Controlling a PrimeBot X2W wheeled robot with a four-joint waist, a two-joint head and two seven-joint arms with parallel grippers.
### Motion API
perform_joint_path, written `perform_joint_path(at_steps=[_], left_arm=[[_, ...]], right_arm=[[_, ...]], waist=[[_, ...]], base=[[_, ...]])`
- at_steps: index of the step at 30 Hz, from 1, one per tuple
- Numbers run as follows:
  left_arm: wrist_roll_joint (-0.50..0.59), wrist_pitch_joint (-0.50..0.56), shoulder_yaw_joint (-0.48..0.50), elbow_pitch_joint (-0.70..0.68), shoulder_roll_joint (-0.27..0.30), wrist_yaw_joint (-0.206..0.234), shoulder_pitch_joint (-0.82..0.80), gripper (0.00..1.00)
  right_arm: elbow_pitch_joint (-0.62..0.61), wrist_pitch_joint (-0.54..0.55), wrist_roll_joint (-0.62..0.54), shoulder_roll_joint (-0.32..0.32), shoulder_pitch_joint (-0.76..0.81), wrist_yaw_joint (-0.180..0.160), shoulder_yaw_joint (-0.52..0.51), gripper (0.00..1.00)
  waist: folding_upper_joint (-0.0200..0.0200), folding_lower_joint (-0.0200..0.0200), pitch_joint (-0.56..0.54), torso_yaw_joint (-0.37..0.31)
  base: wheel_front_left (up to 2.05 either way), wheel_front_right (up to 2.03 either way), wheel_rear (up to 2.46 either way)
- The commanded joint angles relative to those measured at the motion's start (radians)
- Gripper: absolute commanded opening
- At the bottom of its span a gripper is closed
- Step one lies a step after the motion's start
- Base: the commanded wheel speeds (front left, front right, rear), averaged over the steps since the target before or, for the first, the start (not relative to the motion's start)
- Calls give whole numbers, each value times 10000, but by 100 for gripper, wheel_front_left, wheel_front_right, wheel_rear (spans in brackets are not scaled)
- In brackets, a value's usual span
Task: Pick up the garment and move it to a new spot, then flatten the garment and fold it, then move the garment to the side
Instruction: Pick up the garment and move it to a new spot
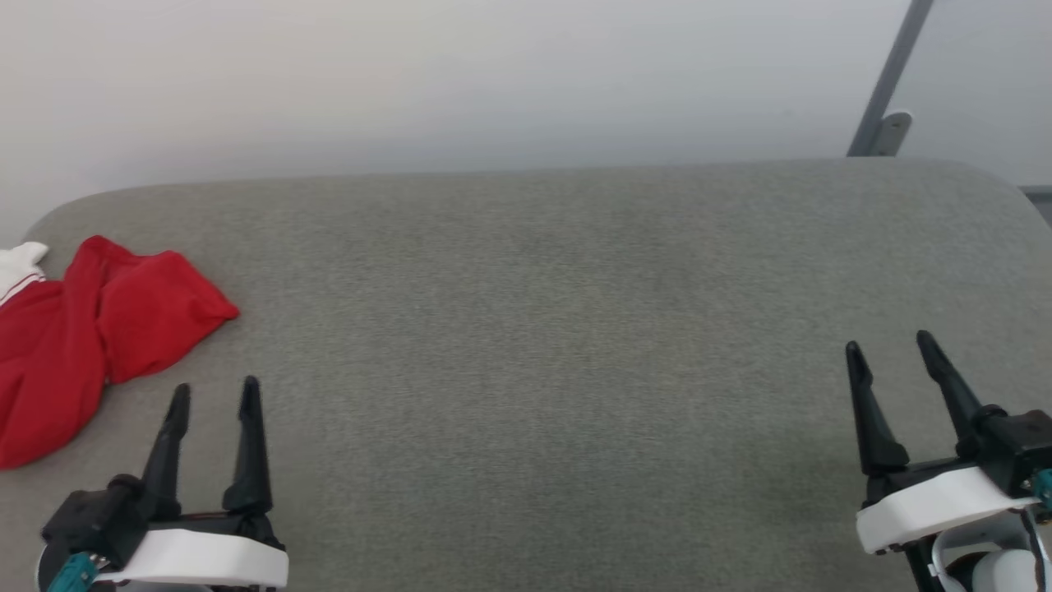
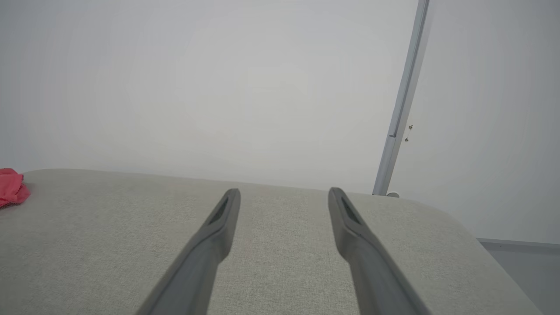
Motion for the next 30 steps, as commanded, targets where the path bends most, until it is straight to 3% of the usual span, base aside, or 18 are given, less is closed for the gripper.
perform_joint_path(at_steps=[1,7,19,30], left_arm=[[-142,-52,91,89,6,83,-31,100],[-260,36,327,211,55,285,-121,100],[-471,308,608,510,314,565,-431,100],[-599,270,440,952,92,740,-964,100]], right_arm=[[-58,-22,0,-9,91,-3,111,100],[-169,104,156,-126,28,-3,466,100],[-167,384,503,-281,-472,-5,1403,100],[-255,426,487,-342,-370,-5,1394,100]], waist=[[0,0,-60,194],[0,0,-213,1064],[0,0,-392,3450],[0,0,-266,4260]], base=[[0,0,0],[0,0,0],[0,0,0],[0,0,0]])
